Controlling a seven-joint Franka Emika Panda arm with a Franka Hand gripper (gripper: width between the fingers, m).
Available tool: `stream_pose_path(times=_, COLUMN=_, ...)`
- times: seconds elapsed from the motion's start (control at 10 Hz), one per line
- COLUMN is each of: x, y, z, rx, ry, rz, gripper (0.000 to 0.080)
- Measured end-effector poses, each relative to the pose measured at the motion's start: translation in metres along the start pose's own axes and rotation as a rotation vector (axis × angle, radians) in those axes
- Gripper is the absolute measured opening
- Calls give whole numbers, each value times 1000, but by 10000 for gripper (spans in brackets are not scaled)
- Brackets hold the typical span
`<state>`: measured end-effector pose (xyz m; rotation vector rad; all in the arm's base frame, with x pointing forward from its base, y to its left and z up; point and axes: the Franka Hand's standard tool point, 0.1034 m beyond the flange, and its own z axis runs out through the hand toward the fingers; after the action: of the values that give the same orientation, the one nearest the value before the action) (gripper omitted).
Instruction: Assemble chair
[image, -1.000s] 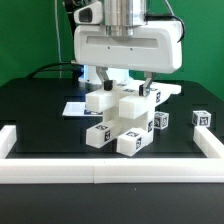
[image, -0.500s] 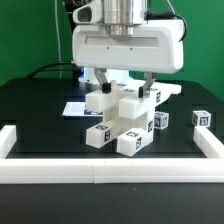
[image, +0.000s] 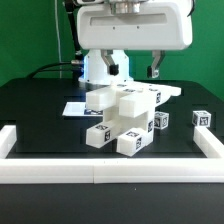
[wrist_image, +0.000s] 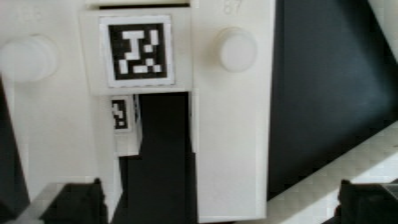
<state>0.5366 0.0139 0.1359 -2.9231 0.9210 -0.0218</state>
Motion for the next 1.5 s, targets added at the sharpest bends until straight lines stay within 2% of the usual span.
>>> stream_pose_path(times=0.2, x=-12, y=-7, z=-5, rx=11, ry=-1, rz=30, gripper=649)
stream_pose_path(times=0.4, x=-36, y=-13, z=-2, rx=10, ry=-11, rz=49, gripper=649)
stream_pose_path(times=0.6, x=-52, y=-17, z=2, rx=7, ry=-17, rz=73, gripper=649)
stream_pose_path(times=0.7, x=-61, y=-23, z=2, rx=6, ry=-20, rz=95, gripper=649)
stream_pose_path(times=0.9, x=-63, y=-33, z=0, rx=12, ry=-16, rz=112, gripper=649)
stream_pose_path(times=1.2, x=-66, y=-32, z=2, rx=11, ry=-14, rz=146, gripper=649)
stream_pose_path(times=1.3, x=-79, y=-32, z=6, rx=9, ry=-16, rz=207, gripper=649)
stream_pose_path(times=1.5, x=-103, y=-42, z=9, rx=-1, ry=-30, rz=305, gripper=649)
